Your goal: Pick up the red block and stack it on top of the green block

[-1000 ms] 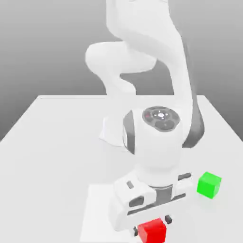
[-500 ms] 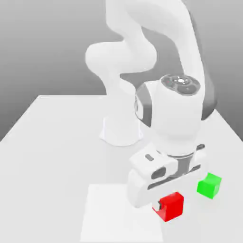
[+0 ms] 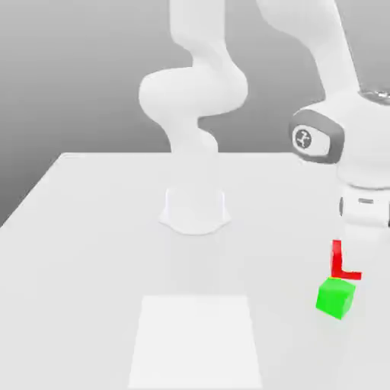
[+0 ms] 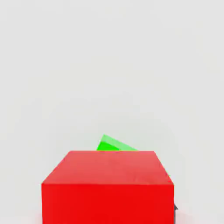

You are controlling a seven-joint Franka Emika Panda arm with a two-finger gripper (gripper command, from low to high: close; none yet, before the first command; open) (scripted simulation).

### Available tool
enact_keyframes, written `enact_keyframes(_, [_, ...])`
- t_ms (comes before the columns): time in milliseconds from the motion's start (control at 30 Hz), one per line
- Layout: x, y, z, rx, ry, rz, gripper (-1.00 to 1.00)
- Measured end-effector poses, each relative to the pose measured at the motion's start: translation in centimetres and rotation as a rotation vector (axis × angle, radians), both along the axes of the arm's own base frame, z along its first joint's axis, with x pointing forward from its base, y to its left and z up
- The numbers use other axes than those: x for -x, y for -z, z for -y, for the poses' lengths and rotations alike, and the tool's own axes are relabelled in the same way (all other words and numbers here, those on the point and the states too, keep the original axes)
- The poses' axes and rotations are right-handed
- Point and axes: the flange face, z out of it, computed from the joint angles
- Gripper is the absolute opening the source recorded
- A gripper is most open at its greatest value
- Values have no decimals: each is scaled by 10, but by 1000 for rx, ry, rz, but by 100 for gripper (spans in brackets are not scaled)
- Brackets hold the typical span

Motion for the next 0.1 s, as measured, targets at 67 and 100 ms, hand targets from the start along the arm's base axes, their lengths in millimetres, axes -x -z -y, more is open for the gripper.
enact_keyframes(67, [0,0,0,0,0,0,100])
enact_keyframes(100, [0,0,0,0,0,0,100])
